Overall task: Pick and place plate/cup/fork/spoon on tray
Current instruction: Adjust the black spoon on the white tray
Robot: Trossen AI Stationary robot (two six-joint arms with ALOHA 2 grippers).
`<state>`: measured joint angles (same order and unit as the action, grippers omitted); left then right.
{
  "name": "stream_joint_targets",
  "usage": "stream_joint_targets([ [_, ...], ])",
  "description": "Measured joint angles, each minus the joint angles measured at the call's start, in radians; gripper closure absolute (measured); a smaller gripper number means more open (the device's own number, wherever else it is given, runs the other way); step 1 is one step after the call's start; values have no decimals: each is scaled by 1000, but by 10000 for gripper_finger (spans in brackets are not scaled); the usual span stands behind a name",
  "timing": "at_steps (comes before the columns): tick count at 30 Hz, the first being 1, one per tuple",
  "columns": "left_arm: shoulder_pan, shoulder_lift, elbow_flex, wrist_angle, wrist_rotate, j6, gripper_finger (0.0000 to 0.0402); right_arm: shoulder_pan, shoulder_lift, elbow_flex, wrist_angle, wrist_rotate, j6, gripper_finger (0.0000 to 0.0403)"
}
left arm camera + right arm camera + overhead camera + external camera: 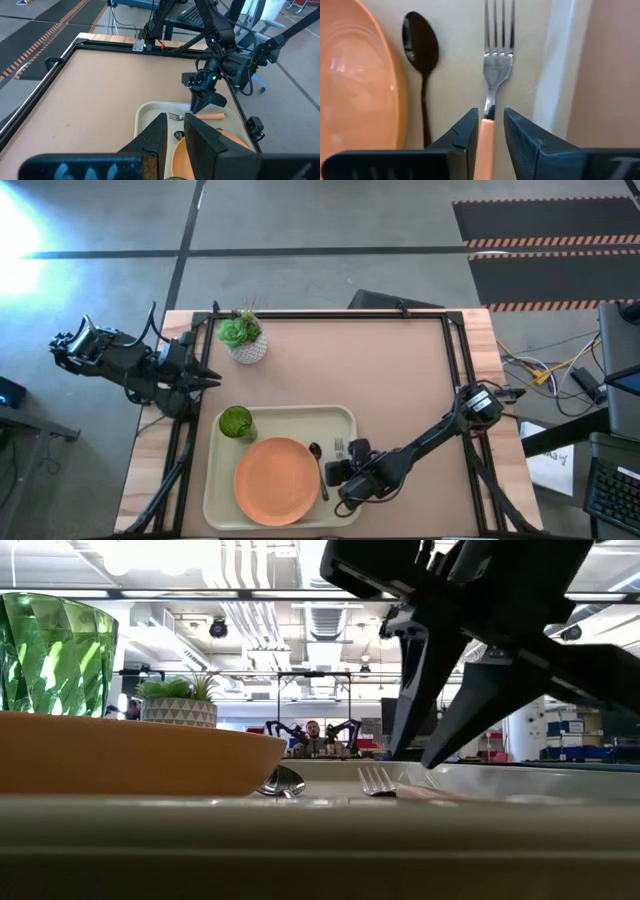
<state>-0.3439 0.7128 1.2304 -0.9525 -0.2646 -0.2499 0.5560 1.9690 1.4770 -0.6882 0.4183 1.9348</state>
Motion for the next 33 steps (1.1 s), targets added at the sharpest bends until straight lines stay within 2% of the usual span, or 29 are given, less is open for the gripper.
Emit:
stream_joint_targets([
  [4,0,0,0,0,0,0,354,-1,0,19,-14,9,0,316],
  [8,0,0,0,0,0,0,354,-8,0,44,-10,95,-27,315],
  [11,0,0,0,0,0,1,354,-22,-2,62,-9,133,-79,318],
  [17,0,0,0,0,0,2,354,-90,-2,86,-3,122,-259,326],
  [19,0,0,0,0,0,2,354,-120,-2,91,-2,76,-331,325],
  [24,0,-1,0,0,0,2,354,-197,-2,93,42,-124,-522,329],
  [28,0,-2,0,-1,0,1,354,-240,-2,94,71,-197,-649,354],
  [31,0,-1,0,-2,1,1,354,-258,-2,102,81,-226,-704,385],
  [33,0,-2,0,-2,2,1,354,-266,-3,102,86,-249,-725,390],
])
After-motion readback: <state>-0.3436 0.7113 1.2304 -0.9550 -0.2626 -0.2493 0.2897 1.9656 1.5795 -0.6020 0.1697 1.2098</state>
